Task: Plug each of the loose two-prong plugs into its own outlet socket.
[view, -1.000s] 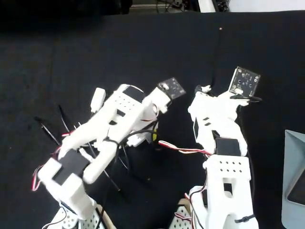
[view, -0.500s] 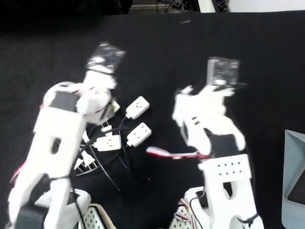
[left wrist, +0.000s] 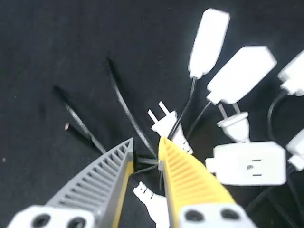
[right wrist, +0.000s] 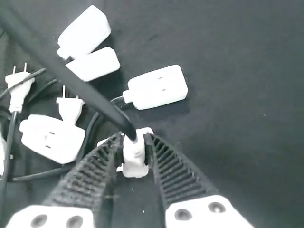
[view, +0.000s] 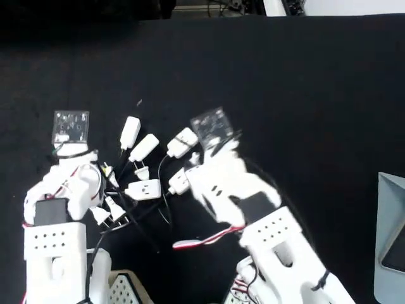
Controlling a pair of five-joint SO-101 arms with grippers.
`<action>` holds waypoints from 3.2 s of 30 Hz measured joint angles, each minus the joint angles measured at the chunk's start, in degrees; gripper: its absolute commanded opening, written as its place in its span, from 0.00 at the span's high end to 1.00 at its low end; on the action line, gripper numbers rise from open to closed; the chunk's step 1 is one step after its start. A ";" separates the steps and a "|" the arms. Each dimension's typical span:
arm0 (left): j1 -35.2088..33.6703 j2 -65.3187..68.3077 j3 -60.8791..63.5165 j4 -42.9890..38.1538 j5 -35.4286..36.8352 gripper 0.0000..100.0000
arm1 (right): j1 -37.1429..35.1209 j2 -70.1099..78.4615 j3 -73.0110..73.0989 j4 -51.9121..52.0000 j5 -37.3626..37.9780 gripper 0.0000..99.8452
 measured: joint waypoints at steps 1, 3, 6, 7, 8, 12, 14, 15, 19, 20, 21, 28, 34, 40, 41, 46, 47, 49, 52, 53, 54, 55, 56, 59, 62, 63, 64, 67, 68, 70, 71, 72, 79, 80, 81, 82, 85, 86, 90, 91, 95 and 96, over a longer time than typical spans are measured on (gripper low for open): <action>-0.44 -0.35 0.97 -0.09 0.00 0.90 | -0.35 0.00 1.41 -1.85 0.00 0.99; -0.88 -0.88 2.55 -0.53 0.00 0.90 | -0.62 0.00 3.43 -5.19 0.00 0.99; -0.88 -1.23 3.96 -1.05 1.58 0.90 | -0.70 0.00 5.27 -8.09 1.76 0.99; -0.88 -1.23 4.04 -1.05 1.93 0.90 | -0.79 0.00 5.80 -8.97 2.37 0.99; -1.05 -1.23 4.04 -1.05 2.11 0.90 | -0.88 0.00 6.24 -10.02 2.90 0.99; -1.23 -1.23 4.04 -1.14 2.11 0.90 | -0.97 0.00 8.26 -14.07 4.66 0.99; -1.23 -1.23 4.04 -1.14 2.11 0.90 | -0.97 0.00 9.23 -14.95 5.10 0.99; -1.23 -1.23 4.04 -1.14 2.11 0.90 | -0.97 0.00 9.58 -15.03 5.19 0.99; -1.23 -1.23 4.04 -1.14 2.11 0.90 | -0.97 0.18 10.11 -15.21 5.19 0.99; -1.23 -1.23 4.04 -1.14 2.11 0.90 | -0.97 0.26 10.55 -15.21 5.19 0.99; -1.23 -1.23 4.04 -1.14 2.11 0.90 | -0.97 0.26 10.99 -15.21 5.19 0.99; -1.23 -1.23 5.54 -1.41 2.11 0.90 | -0.97 0.26 11.25 -15.82 5.19 0.99; -1.23 -1.23 5.54 -1.41 2.11 0.90 | -0.97 0.44 12.22 -19.96 6.24 0.99; -1.23 -1.23 5.54 -1.41 2.11 0.90 | -0.97 0.44 12.22 -20.40 6.86 0.99; -1.23 -1.23 5.54 -1.41 2.11 0.90 | -0.97 0.44 12.22 -20.40 6.86 0.99; -1.23 -1.23 5.54 -1.41 2.11 0.90 | -0.97 5.54 12.22 -21.01 7.74 0.99; -1.23 -1.23 5.54 -1.41 2.11 0.90 | -0.97 7.30 12.22 -21.89 7.82 0.99; -1.23 -1.23 5.54 -1.41 2.11 0.90 | -0.79 11.16 10.55 -24.00 8.00 0.99; -1.23 -1.23 5.54 -1.41 2.11 0.90 | 0.35 16.26 8.18 -26.11 8.00 0.99; -1.23 -1.23 5.54 -1.41 2.11 0.90 | 0.53 17.41 7.74 -26.37 8.00 0.99; -1.23 -1.23 5.54 -1.41 2.11 0.90 | 0.62 18.20 7.38 -26.64 8.00 0.99; -1.23 -1.23 5.54 -1.41 2.11 0.90 | 0.62 18.46 7.12 -26.73 8.00 0.99; -1.23 -1.23 5.54 -1.41 2.11 0.90 | 0.62 18.55 7.03 -26.73 8.00 0.99; -1.23 -1.23 5.54 -1.41 2.11 0.90 | 0.62 18.55 7.03 -26.81 8.00 0.99; -1.23 -1.23 5.54 -1.41 2.11 0.90 | 0.62 18.55 7.03 -26.81 8.00 0.99; -1.23 -1.23 5.54 -1.41 2.11 0.90 | 0.62 18.55 7.03 -26.81 8.00 0.99; -1.23 -1.23 5.54 -1.41 2.11 0.90 | 0.62 18.55 7.03 -26.81 8.00 0.99; -1.23 -1.23 5.54 -1.41 2.11 0.90 | 0.62 18.46 7.03 -25.67 8.00 0.99; -1.23 -1.23 5.54 -1.41 2.11 0.90 | 0.62 17.85 7.03 -24.53 8.00 0.99; -1.23 -1.23 5.54 -1.41 2.11 0.90 | 0.62 17.67 6.51 -22.77 8.00 0.99; -1.23 -1.23 5.54 -1.41 2.11 0.90 | 0.70 17.67 6.15 -22.07 8.00 0.99; -1.23 -1.23 5.54 -1.41 2.11 0.90 | 0.79 17.67 5.98 -21.54 8.00 0.99; -1.32 -1.23 5.54 -1.41 2.11 0.90 | 4.31 17.67 5.98 -20.57 8.00 0.99; -1.32 -1.23 5.54 -1.41 2.11 0.90 | 4.57 17.58 5.98 -20.04 7.91 0.99; -1.32 -1.23 5.54 -1.41 2.11 0.90 | 4.66 17.49 5.98 -19.16 7.91 0.99; -1.32 -1.23 5.54 -1.41 2.11 0.90 | 4.66 17.49 5.80 -18.29 7.91 0.99; -1.32 -1.23 5.54 -1.41 2.11 0.90 | 4.75 17.41 4.92 -15.91 7.91 0.99; -1.32 -1.23 5.54 -1.41 2.11 0.90 | 4.75 17.41 4.48 -14.95 7.91 0.99; -1.32 -1.23 5.54 -1.41 2.11 0.90 | 4.75 17.41 3.96 -13.71 7.91 0.99; -1.32 -1.23 5.54 -1.67 2.11 0.90 | 4.75 17.41 3.96 -13.71 7.82 0.99; -1.32 -1.23 5.54 -3.43 2.11 0.90 | 4.31 17.41 3.96 -13.19 7.82 0.99; -1.32 -1.23 5.54 -3.60 2.29 0.89 | 4.22 17.41 3.96 -13.19 7.82 0.99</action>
